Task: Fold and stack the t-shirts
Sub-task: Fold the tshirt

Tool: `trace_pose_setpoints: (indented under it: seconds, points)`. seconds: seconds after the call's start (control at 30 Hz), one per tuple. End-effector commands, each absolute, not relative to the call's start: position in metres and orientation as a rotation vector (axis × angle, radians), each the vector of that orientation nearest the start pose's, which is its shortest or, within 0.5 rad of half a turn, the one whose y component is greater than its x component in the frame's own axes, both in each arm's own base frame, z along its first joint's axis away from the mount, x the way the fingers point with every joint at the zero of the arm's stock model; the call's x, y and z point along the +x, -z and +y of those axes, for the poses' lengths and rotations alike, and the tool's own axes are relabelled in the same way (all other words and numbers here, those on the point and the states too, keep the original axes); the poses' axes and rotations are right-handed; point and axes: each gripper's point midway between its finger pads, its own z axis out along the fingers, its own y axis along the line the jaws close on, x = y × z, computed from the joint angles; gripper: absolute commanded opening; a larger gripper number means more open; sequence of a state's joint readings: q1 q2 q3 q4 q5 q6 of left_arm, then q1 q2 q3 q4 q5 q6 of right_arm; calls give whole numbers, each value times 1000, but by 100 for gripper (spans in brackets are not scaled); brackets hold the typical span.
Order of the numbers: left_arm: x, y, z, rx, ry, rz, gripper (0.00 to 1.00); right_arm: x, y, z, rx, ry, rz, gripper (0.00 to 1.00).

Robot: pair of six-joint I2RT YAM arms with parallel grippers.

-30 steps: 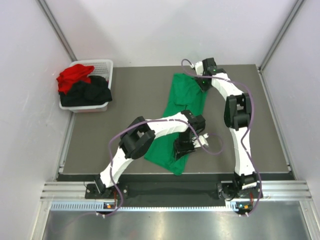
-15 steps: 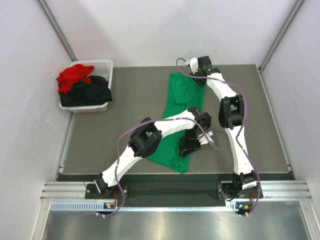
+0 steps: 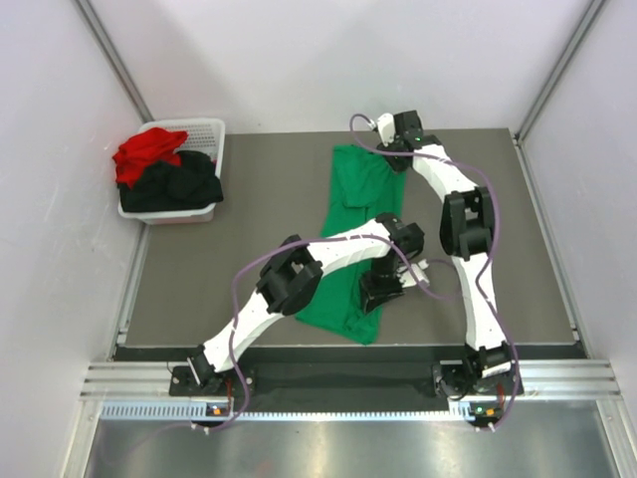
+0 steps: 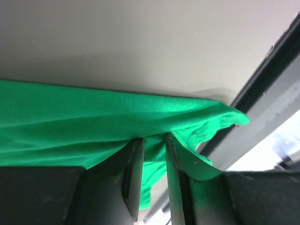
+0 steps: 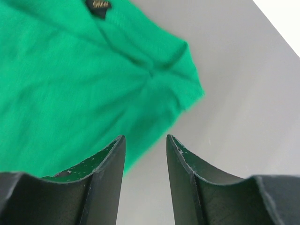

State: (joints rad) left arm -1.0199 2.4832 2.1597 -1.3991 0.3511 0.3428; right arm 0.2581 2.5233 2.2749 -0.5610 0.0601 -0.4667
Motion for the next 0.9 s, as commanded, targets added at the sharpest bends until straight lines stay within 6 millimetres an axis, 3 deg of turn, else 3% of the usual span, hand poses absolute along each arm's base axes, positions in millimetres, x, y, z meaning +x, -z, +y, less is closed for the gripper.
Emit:
trace_pose_setpoints:
  seconds: [0.0,0.1,0.17,0.3,0.4,0.57,0.77,0.87]
  points:
    - [218,-38,-423,1998,477,2264,32,618,-162,124,-709,181,2076,42]
    - [225,-75,-416,1964,420,2202,32,605,-176,113,-686,176,2072,42]
    - [229,-90,-408,1933,360,2200,32,596,-183,104,-670,174,2086,43]
    - [221,-122,-388,1925,325,2202,32,578,-179,94,-672,159,2126,43]
    - [209,-128,-374,1945,323,2221,33,564,-168,91,-680,141,2168,43]
    - [184,-115,-367,2009,407,2271,31,547,-136,89,-676,102,2251,43]
    - [148,-109,-378,2097,549,2274,35,545,-109,97,-670,10,2313,44]
    - [126,-100,-381,2156,612,2287,36,551,-105,97,-668,-5,2314,44]
